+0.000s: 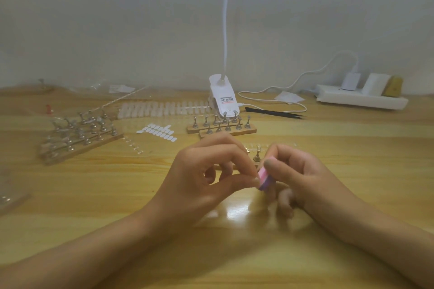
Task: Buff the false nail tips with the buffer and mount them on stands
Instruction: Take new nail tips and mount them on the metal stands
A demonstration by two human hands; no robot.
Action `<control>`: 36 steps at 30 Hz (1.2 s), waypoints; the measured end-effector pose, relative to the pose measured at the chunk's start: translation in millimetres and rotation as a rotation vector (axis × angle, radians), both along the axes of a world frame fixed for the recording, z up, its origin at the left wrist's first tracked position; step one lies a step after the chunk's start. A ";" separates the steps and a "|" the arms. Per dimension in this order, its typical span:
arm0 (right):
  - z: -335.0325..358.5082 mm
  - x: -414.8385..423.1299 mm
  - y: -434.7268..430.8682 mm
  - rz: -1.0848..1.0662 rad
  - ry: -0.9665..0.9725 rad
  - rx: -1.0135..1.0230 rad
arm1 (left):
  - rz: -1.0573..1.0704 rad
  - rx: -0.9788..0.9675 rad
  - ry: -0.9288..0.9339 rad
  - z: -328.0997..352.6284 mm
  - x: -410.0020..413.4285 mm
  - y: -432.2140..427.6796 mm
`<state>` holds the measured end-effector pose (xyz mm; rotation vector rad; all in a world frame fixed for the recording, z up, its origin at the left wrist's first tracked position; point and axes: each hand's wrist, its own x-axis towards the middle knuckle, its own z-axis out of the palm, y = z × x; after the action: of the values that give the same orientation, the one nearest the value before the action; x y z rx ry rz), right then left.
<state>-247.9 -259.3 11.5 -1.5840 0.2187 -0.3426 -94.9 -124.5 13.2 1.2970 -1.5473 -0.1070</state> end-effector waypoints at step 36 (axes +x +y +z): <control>1.4 -1.1 0.2 0.062 -0.026 0.031 | 0.006 0.009 0.062 2.1 -2.3 3.2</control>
<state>-249.0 -259.1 12.9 -1.5515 0.1538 -0.3107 -97.1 -121.3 15.3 1.2941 -1.4913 -0.1494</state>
